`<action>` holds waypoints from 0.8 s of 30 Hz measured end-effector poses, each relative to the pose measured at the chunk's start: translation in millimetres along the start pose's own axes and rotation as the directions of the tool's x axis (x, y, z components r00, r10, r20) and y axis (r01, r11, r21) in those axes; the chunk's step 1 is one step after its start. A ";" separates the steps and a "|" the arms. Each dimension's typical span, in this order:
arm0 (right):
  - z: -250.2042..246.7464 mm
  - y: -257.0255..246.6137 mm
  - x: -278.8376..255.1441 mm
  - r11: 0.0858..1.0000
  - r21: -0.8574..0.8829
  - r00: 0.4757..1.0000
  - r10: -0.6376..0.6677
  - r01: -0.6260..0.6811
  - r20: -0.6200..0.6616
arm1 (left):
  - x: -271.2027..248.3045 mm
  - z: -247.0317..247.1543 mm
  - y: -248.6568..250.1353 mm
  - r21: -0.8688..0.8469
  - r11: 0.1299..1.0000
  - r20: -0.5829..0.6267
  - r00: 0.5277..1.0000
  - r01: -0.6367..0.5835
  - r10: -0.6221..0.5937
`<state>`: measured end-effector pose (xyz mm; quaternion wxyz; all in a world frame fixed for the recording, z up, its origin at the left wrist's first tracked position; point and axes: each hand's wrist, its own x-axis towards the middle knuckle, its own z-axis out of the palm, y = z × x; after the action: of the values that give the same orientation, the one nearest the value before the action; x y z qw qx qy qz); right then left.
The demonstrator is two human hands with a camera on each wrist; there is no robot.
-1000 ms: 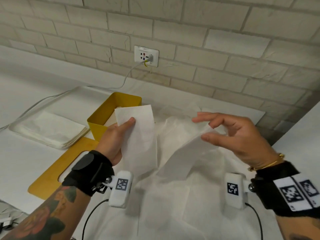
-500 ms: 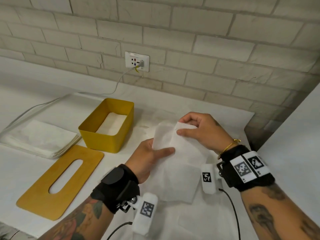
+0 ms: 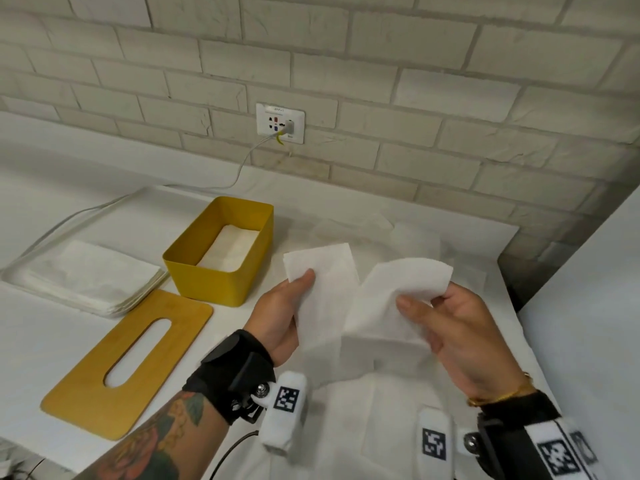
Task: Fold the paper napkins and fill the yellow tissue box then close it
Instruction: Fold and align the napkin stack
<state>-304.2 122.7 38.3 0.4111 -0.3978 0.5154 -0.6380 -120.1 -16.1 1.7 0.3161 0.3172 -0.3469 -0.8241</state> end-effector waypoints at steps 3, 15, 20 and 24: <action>9.2 -17.4 -8.2 0.998 0.065 0.975 -0.034 0.020 0.219 | -0.9 3.6 -2.1 -0.017 0.999 0.024 0.999 0.047 -0.047; 23.3 31.6 23.0 0.937 -0.313 0.982 0.114 -0.156 -0.150 | -8.9 15.2 -10.1 0.056 0.994 0.187 0.977 0.090 -0.099; 25.9 34.3 25.0 0.937 -0.296 0.973 0.129 -0.183 -0.194 | -9.8 20.5 -13.3 0.170 0.985 0.168 0.983 0.041 -0.070; 30.5 37.0 16.7 0.945 -0.254 0.964 0.148 -0.204 -0.222 | -5.6 22.0 -14.0 0.179 0.983 0.118 0.991 0.036 -0.057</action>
<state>-277.4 92.2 7.9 0.3536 -0.3371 0.6712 -0.5575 -137.3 4.1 4.9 0.2455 0.3009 -0.4299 -0.8151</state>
